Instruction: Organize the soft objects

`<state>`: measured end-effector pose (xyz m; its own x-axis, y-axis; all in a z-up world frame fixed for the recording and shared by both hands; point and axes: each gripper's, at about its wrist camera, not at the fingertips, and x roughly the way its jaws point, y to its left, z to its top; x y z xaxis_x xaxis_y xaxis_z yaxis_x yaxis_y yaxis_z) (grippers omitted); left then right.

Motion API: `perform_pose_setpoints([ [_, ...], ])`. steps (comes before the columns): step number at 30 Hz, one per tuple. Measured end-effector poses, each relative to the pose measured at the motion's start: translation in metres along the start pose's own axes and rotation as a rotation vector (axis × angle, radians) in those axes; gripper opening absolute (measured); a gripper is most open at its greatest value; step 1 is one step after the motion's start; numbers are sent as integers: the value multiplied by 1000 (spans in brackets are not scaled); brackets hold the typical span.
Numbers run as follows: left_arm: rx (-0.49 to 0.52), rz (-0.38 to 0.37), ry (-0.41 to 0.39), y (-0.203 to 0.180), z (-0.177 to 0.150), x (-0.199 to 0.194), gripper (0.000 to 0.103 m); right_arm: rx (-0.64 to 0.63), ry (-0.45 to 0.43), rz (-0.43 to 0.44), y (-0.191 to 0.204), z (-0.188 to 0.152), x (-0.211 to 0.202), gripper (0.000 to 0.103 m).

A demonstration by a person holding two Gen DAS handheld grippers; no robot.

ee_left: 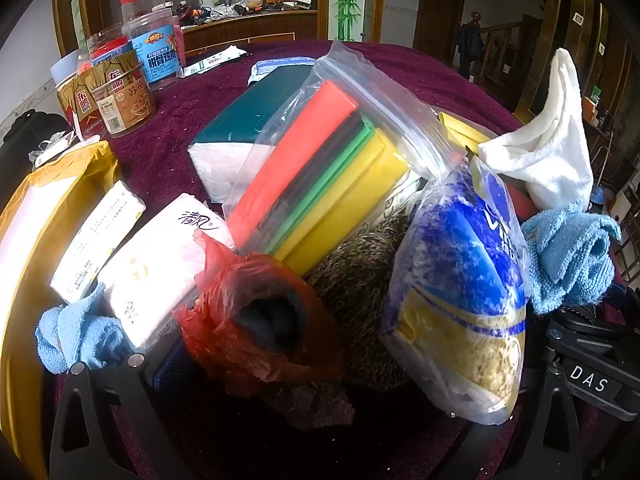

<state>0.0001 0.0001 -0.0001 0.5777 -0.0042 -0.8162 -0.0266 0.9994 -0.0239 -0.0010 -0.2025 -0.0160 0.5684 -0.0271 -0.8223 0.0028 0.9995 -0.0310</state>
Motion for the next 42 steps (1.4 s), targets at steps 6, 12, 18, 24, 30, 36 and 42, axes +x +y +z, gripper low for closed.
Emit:
perform_pose_setpoints([
  [6, 3, 4, -3, 0, 0, 0, 103, 1, -1, 2, 0, 0, 0, 103],
  [12, 3, 4, -3, 0, 0, 0, 103, 1, 1, 2, 0, 0, 0, 103],
  [18, 3, 4, -3, 0, 0, 0, 103, 1, 1, 1, 0, 0, 0, 103],
  [24, 3, 4, -3, 0, 0, 0, 103, -6, 1, 15, -1, 0, 0, 103],
  [30, 72, -46, 83, 4, -8, -10, 102, -48, 66, 47, -2, 3, 1, 103],
  [36, 134, -78, 67, 6, -24, -19, 103, -55, 87, 32, -1, 14, 0, 103],
  [42, 143, -40, 64, -4, -36, -32, 102, -37, 131, -2, 2, 9, -18, 103],
])
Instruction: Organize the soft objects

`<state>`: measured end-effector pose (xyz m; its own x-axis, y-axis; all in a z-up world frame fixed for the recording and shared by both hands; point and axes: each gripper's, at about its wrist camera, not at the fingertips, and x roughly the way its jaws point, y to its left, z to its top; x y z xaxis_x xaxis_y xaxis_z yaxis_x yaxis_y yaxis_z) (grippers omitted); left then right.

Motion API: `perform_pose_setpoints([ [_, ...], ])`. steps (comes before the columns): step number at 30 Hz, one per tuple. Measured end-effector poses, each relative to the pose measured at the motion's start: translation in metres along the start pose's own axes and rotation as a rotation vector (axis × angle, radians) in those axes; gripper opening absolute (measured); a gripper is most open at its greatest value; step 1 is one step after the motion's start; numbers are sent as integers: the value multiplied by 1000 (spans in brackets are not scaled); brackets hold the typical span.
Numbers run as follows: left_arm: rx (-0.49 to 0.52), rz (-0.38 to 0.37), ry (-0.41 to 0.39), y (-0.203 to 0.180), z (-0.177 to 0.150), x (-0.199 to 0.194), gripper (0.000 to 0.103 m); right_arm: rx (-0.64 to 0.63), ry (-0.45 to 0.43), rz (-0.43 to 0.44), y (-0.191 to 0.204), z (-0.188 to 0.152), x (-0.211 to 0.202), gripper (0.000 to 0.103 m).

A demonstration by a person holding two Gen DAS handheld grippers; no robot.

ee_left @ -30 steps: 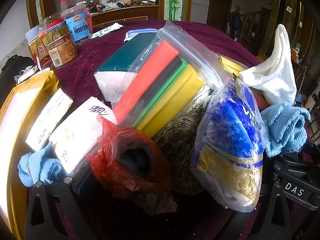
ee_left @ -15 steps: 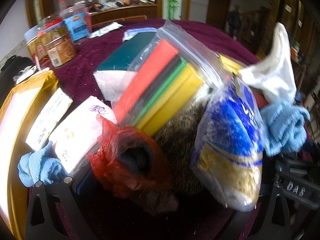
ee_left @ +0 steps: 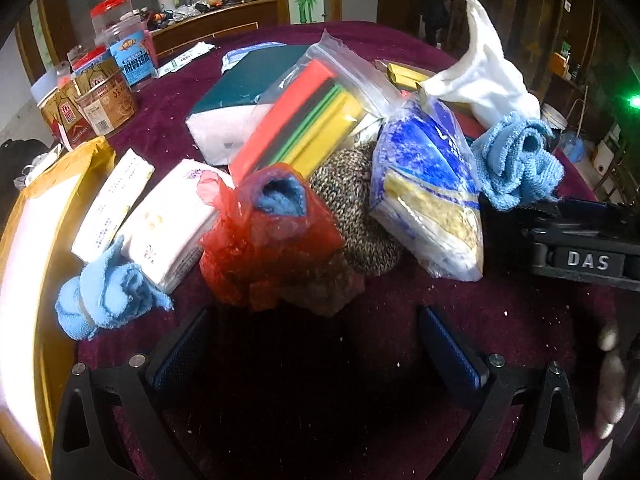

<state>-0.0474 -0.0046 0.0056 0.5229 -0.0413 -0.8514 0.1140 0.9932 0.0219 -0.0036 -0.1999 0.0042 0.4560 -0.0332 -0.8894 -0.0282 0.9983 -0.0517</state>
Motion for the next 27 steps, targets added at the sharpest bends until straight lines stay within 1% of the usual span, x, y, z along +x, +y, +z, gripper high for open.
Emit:
perform_pose_setpoints([
  [3, -14, -52, 9, 4, -5, -4, 102, -17, -58, -51, -1, -9, -31, 103],
  [5, -47, -92, -2, 12, -8, -12, 102, -24, -119, -53, -1, -15, -58, 103],
  [6, -68, -115, -21, 16, -11, -19, 102, -24, -157, -47, -1, -18, -72, 103],
  [8, -76, -119, -79, 19, -13, -36, 102, -28, -292, -20, 2, -26, -109, 103],
  [9, -78, -111, -117, 21, -14, -48, 102, -34, -381, -15, 6, -33, -128, 103],
  [10, -81, -112, -175, 24, -16, -68, 102, -41, -449, -18, 10, -38, -142, 103],
  [11, -86, -125, -210, 28, -19, -79, 102, -48, -521, -11, 14, -44, -153, 103],
  [12, -95, -143, -244, 32, -21, -91, 102, -62, -576, 21, 18, -48, -159, 103],
  [13, -109, -167, -279, 39, -26, -105, 102, -82, -580, 51, 22, -46, -158, 103],
  [15, -124, -168, -286, 50, -31, -114, 102, -110, -509, 44, 36, -36, -146, 103],
  [16, -137, -142, -288, 59, -38, -119, 102, -98, -503, 42, 36, -30, -141, 103],
  [19, -175, -95, -303, 84, -52, -130, 102, -35, -538, 12, 38, -12, -132, 103],
  [20, -200, -80, -305, 100, -59, -135, 102, -14, -550, 13, 37, -7, -128, 103],
  [21, -213, -70, -305, 107, -59, -135, 102, 3, -548, 31, 34, -3, -123, 103],
  [22, -239, -46, -307, 122, -64, -138, 102, 20, -529, 52, 29, -2, -111, 103],
  [24, -264, 0, -308, 138, -71, -143, 102, 48, -495, 75, 22, 0, -97, 103],
  [26, -271, 46, -306, 151, -77, -146, 102, 75, -462, 99, 18, 2, -77, 103],
  [27, -266, 54, -306, 153, -78, -146, 102, 90, -452, 104, 17, 0, -68, 103],
])
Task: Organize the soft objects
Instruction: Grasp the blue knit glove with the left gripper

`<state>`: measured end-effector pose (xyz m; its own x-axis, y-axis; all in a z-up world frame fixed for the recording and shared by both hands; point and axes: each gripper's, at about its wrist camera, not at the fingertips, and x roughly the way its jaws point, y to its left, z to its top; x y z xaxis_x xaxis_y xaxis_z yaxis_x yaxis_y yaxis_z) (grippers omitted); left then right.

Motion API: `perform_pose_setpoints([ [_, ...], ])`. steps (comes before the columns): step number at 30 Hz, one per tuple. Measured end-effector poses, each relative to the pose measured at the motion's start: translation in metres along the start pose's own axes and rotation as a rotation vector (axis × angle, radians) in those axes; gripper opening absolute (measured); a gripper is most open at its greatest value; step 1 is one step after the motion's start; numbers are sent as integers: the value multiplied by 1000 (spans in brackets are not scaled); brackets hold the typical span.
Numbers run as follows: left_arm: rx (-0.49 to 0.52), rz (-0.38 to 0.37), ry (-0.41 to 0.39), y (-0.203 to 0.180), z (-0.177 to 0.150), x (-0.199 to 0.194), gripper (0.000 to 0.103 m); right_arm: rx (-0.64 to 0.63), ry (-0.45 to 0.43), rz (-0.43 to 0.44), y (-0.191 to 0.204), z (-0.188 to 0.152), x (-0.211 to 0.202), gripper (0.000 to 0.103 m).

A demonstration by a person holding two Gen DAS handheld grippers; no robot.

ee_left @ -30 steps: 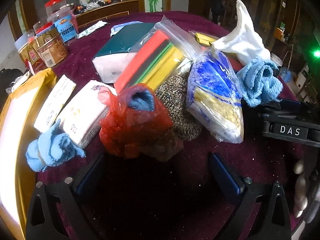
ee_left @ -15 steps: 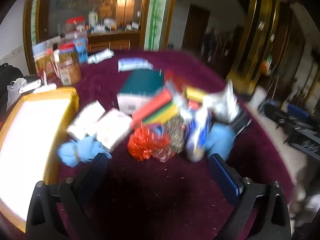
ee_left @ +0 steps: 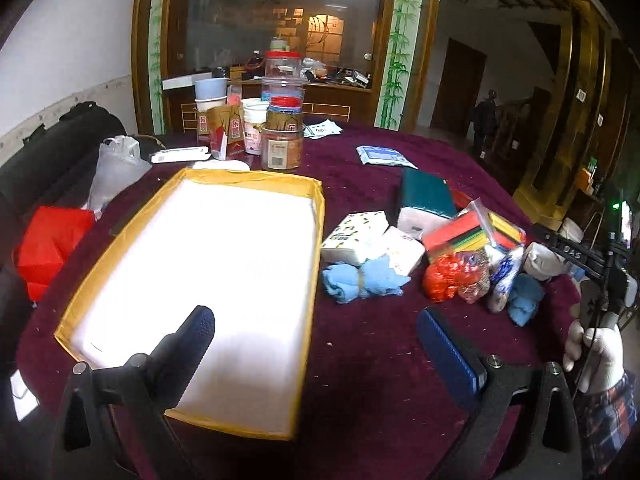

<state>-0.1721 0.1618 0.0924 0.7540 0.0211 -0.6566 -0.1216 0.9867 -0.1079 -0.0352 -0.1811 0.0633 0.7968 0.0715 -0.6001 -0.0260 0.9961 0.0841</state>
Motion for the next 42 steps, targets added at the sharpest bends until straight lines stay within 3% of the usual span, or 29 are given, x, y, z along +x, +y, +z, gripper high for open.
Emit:
perform_pose_setpoints([
  [2, 20, -5, -1, -3, -1, 2, 102, 25, 61, 23, -5, -3, 11, 103],
  [4, 48, -19, 10, -13, 1, 9, 100, 59, 42, 50, -10, -3, 8, 103],
  [8, 138, -95, 59, -49, 7, 35, 80, 91, 59, 78, -16, -9, 7, 103],
  [13, 220, -127, 91, -85, 22, 66, 80, 129, 71, 108, -23, -9, 8, 103],
  [17, 276, -36, 83, -93, 38, 84, 80, 146, 88, 127, -25, -9, 11, 103],
  [22, 292, 3, 180, -71, 58, 132, 80, 145, 102, 143, -25, -9, 14, 103],
  [27, 261, -140, 318, -68, 56, 161, 74, 141, 109, 144, -24, -9, 15, 103],
  [28, 278, -160, 313, -70, 55, 157, 74, 141, 111, 145, -23, -9, 15, 103],
  [31, 305, -335, 313, -73, 54, 132, 74, 138, 119, 147, -22, -9, 16, 103],
  [32, 322, -351, 305, -73, 53, 125, 74, 137, 120, 148, -22, -9, 16, 103],
  [35, 439, -255, 264, -79, 45, 114, 74, 137, 120, 148, -21, -8, 16, 103],
  [37, 525, -212, 286, -82, 34, 120, 74, 140, 117, 150, -21, -9, 16, 103],
  [42, 625, -103, 321, -88, 11, 134, 73, 136, 118, 147, -20, -10, 17, 103],
])
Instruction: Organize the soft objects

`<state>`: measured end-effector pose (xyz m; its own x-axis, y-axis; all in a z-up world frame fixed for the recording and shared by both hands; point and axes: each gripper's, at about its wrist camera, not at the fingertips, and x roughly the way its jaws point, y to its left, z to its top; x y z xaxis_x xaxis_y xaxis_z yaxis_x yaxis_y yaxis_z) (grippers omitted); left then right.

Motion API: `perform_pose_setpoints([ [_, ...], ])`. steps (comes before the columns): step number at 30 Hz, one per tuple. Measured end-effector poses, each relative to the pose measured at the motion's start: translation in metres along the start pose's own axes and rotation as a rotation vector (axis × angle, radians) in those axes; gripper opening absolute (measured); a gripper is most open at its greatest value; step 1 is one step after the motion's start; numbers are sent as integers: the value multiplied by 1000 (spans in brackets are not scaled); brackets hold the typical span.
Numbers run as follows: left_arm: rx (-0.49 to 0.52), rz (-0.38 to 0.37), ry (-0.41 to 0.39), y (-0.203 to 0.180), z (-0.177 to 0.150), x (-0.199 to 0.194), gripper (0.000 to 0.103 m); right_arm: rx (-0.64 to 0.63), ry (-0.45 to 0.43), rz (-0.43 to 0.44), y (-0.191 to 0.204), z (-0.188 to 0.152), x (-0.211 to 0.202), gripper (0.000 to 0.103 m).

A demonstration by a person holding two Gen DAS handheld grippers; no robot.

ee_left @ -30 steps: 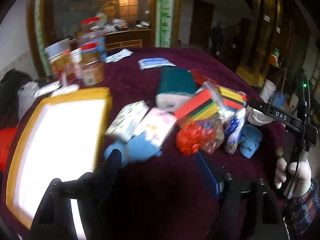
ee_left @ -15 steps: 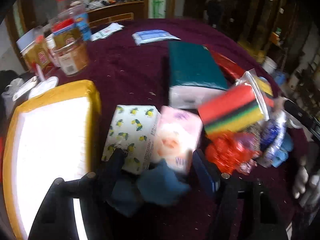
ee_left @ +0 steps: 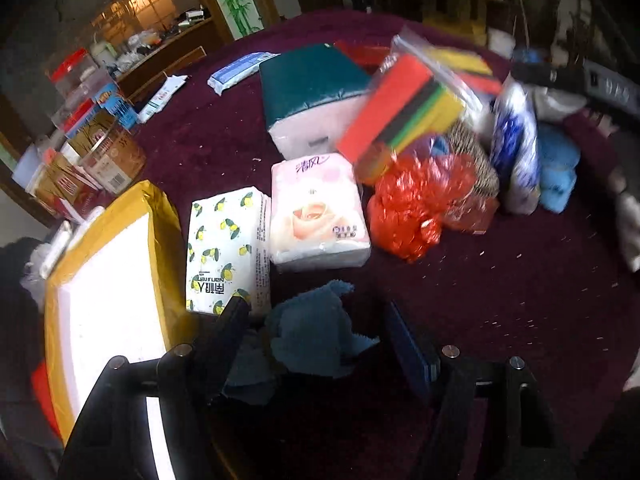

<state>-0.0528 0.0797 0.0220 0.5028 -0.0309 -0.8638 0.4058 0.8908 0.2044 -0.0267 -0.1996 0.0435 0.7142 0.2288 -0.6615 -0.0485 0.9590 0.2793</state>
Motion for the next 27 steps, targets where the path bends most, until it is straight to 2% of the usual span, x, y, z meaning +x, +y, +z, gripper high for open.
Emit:
perform_pose_setpoints([
  [1, 16, 29, 2, -6, -1, 0, 65, -3, 0, -4, 1, 0, 0, 103],
  [2, 23, 45, 1, -9, -1, 0, 26, -8, -2, -9, 2, 0, 0, 103],
  [3, 24, 60, -4, -13, -1, -3, 13, -12, -3, -15, 2, 0, 0, 103],
  [5, 0, 67, -14, -17, -1, -8, 11, -24, -6, -32, 6, -1, 0, 103],
  [16, -127, -122, -218, -38, -17, -80, 11, -75, -37, -106, 11, -2, -5, 103],
  [19, -164, -155, -254, -39, -23, -94, 11, -97, -49, -129, 15, -3, -7, 103],
  [27, -259, -162, -307, -24, -46, -118, 11, -150, -83, -186, 25, -7, -12, 103],
])
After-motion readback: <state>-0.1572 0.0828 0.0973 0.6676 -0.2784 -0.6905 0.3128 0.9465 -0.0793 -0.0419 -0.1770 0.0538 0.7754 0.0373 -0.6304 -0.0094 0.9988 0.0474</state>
